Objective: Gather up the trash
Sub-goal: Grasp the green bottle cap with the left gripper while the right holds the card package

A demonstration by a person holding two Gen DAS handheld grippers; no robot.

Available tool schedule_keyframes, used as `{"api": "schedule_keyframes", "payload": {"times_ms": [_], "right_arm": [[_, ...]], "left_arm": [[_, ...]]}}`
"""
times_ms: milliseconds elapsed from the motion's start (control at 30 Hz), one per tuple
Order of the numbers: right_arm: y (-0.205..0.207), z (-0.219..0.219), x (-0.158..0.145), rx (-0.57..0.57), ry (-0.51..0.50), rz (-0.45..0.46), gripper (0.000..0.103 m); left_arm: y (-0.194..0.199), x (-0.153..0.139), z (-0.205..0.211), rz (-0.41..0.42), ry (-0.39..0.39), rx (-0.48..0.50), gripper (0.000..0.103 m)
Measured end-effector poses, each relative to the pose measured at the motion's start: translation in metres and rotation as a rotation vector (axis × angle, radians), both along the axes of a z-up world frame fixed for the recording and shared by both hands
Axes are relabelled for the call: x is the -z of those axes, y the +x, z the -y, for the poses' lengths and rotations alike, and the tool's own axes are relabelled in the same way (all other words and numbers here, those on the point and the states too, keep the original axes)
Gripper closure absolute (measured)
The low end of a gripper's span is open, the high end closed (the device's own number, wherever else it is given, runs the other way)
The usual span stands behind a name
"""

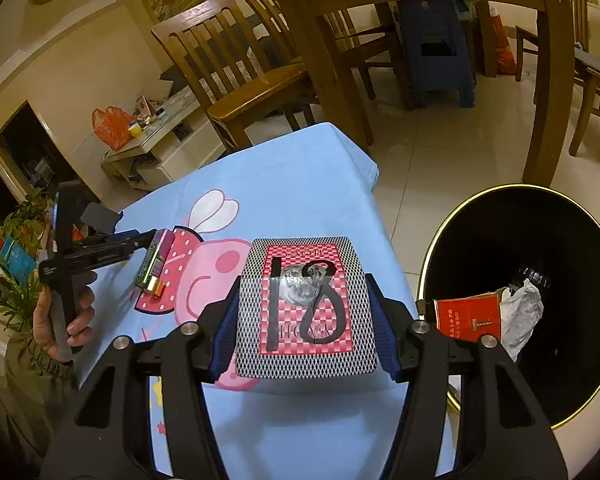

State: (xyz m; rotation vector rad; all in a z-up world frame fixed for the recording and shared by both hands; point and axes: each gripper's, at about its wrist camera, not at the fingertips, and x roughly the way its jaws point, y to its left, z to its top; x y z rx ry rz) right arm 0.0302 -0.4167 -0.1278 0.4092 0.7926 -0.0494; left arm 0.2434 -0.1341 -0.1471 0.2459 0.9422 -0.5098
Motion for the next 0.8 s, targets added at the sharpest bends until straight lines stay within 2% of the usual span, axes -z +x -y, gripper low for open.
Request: {"api": "schedule_keyframes", "payload": {"times_ms": [100,233,367,433,533,800], "right_arm": [[0.0,-0.001,0.0,0.0,-0.004,-0.001,0.047],[0.0,0.001,0.001,0.006,-0.001,-0.003,0.047],[0.001,0.0,0.002,0.008,-0.001,-0.009,0.047],[0.001,0.001,0.003,0.009,-0.001,-0.008,0.047],[0.0,0.001,0.003,0.013,0.0,-0.005,0.047],[0.001,0.0,0.002,0.013,0.001,-0.003,0.046]], "left_arm": [[-0.005,-0.007,-0.002,0.012,-0.037,-0.001,0.045],[-0.012,-0.008,0.002,0.023,-0.044,0.01,0.045],[-0.017,-0.005,0.012,0.05,-0.009,0.035,0.043],[-0.013,-0.005,0.012,0.036,-0.018,0.036,0.043],[-0.003,0.006,0.013,-0.013,-0.004,0.023,0.044],[0.002,0.011,0.012,0.01,0.023,-0.019,0.044]]}}
